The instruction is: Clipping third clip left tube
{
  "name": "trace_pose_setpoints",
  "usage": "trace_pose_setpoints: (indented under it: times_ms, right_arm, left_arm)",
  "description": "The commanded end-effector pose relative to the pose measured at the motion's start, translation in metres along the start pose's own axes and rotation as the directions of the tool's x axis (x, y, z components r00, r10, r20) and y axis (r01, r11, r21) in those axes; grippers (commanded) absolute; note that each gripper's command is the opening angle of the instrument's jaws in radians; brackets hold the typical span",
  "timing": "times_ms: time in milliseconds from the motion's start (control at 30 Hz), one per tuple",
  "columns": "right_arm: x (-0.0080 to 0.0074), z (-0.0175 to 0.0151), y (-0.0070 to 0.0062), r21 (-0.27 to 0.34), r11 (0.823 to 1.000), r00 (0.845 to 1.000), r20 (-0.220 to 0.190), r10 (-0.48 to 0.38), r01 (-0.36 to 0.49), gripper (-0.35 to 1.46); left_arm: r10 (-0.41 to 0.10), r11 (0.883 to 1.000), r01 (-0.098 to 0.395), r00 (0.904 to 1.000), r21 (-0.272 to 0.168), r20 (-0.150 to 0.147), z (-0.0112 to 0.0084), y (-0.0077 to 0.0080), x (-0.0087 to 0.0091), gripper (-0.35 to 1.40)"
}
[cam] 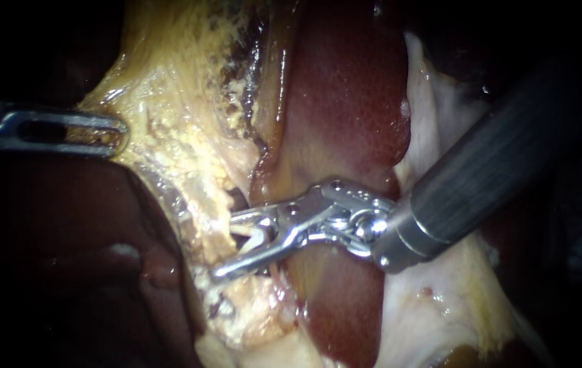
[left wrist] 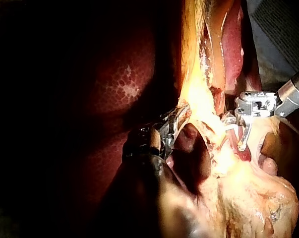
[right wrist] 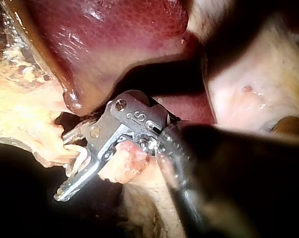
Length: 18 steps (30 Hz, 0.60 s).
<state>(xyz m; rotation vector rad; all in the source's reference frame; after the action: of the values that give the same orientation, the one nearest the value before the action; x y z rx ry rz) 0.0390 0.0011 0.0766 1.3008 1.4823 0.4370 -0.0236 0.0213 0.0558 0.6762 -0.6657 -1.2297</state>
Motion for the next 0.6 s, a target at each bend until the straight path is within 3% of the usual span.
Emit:
trace_pose_setpoints:
  times_ms: [33,267,600]
  right_arm:
    - [0.0001,0.0000,-0.0002,-0.010,1.000,1.000,0.000,0.005,-0.005,0.53]
    - [0.0016,-0.0014,-0.0010,-0.041,0.999,1.000,-0.016,0.017,-0.018,0.52]
    - [0.0024,-0.0023,-0.0001,-0.067,0.997,0.999,-0.030,0.027,-0.029,0.52]
  left_arm:
    - [0.000,1.000,0.000,1.0000,-0.001,0.000,0.0000,0.0000,0.0000,-0.35]
    - [0.000,1.000,0.000,1.0000,0.000,0.000,0.0000,0.0000,0.0000,-0.35]
    - [0.000,1.000,0.000,1.0000,0.000,0.000,0.0000,0.0001,0.0000,-0.35]
